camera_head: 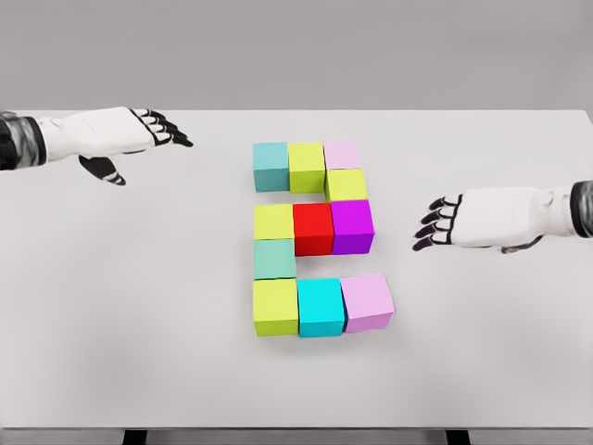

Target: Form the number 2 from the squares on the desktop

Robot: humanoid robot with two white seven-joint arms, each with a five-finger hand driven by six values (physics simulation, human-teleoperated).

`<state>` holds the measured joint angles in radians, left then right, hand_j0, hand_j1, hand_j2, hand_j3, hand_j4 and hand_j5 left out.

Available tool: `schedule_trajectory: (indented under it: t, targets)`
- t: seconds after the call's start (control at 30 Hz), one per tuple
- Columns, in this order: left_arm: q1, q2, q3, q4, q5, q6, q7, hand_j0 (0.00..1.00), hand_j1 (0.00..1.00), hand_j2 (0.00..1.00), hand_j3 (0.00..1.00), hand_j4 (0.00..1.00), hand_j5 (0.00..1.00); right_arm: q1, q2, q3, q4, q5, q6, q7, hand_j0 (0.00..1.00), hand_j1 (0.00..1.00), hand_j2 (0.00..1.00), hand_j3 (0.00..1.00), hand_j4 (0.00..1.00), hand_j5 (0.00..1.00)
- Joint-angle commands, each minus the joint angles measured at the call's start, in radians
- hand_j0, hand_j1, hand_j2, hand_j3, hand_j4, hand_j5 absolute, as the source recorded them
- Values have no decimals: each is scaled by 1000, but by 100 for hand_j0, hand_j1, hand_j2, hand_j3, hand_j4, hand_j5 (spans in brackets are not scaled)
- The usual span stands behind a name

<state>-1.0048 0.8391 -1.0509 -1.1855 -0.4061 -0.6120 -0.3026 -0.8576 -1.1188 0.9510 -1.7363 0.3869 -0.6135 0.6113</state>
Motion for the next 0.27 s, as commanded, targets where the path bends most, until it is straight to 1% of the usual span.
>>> schedule_trajectory:
  t: [0.0, 0.03, 0.07, 0.1, 0.13, 0.17, 0.2, 0.23]
  targets:
    - [0, 1, 2, 1, 7, 1, 0, 100, 100, 100, 100, 100, 100, 0, -29, -123, 47, -88, 3, 0, 100, 100, 100, 100, 100, 100]
    - [0, 0, 2, 1, 7, 1, 0, 100, 100, 100, 100, 100, 100, 37, -27, -173, 76, -157, 3, 0, 100, 100, 100, 100, 100, 100]
    - [0, 0, 2, 1, 7, 1, 0, 100, 100, 100, 100, 100, 100, 103, -27, -258, 103, -259, 3, 0, 100, 100, 100, 100, 100, 100]
    - [2, 0, 2, 1, 7, 1, 0, 100, 100, 100, 100, 100, 100, 133, -27, -291, 107, -298, 3, 0, 100, 100, 100, 100, 100, 100]
    - [2, 0, 2, 1, 7, 1, 0, 100, 100, 100, 100, 100, 100, 206, -19, -383, 112, -368, 3, 0, 100, 100, 100, 100, 100, 100]
    - [3, 0, 2, 1, 7, 1, 0, 100, 100, 100, 100, 100, 100, 250, -15, -432, 112, -385, 3, 0, 100, 100, 100, 100, 100, 100]
    - [3, 0, 2, 1, 7, 1, 0, 100, 100, 100, 100, 100, 100, 272, 4, -463, 113, -388, 3, 0, 100, 100, 100, 100, 100, 100]
    - [3, 0, 2, 1, 7, 1, 0, 100, 100, 100, 100, 100, 100, 276, 36, -483, 123, -390, 3, 0, 100, 100, 100, 100, 100, 100]
